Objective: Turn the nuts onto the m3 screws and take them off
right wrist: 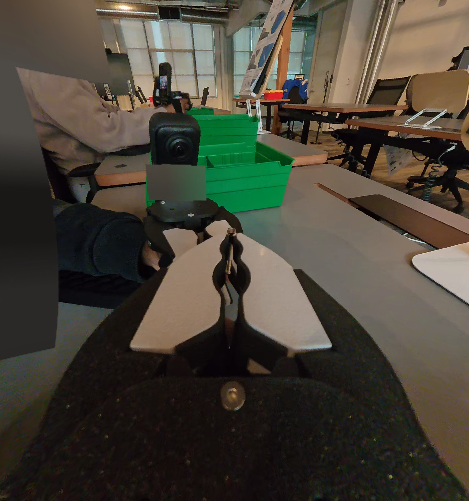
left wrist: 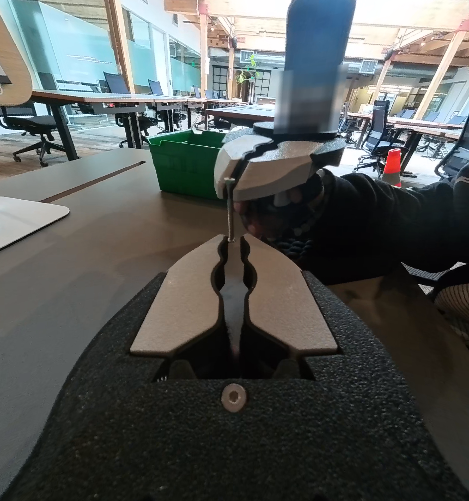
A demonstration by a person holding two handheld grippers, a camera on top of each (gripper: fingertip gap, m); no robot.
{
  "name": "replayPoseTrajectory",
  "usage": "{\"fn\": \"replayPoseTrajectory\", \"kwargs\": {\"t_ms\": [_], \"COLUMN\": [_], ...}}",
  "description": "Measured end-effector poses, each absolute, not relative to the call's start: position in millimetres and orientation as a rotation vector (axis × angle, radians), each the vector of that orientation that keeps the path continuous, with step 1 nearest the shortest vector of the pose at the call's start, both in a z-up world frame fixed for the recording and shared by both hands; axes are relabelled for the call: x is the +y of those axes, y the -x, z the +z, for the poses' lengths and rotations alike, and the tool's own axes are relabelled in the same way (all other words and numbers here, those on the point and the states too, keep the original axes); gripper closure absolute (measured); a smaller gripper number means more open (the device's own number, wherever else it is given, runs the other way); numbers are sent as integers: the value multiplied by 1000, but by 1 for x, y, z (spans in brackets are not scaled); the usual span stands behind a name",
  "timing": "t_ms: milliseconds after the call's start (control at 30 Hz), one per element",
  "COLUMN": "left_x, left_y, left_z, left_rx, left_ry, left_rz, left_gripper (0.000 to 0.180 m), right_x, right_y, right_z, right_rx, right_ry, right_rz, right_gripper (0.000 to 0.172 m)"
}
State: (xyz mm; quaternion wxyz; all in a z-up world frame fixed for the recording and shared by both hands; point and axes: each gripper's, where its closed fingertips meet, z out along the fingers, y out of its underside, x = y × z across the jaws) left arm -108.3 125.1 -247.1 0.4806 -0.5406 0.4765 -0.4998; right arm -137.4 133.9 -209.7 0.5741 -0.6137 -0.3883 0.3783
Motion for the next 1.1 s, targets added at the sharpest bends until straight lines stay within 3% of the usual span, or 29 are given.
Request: {"fn": "replayPoseTrajectory", "kwargs": {"t_ms": [1100], "left_x": [125], "left_y": [110], "left_z": [-247], "left_rx": [1195], "left_ry": [1291], "left_rz": [-1162], "left_gripper": [179], "right_x": [133], "right_y": [134], "right_z": [-211], "right_rx": [-940], "right_ry": [1431], "right_rz": [887], "right_gripper": [161]}}
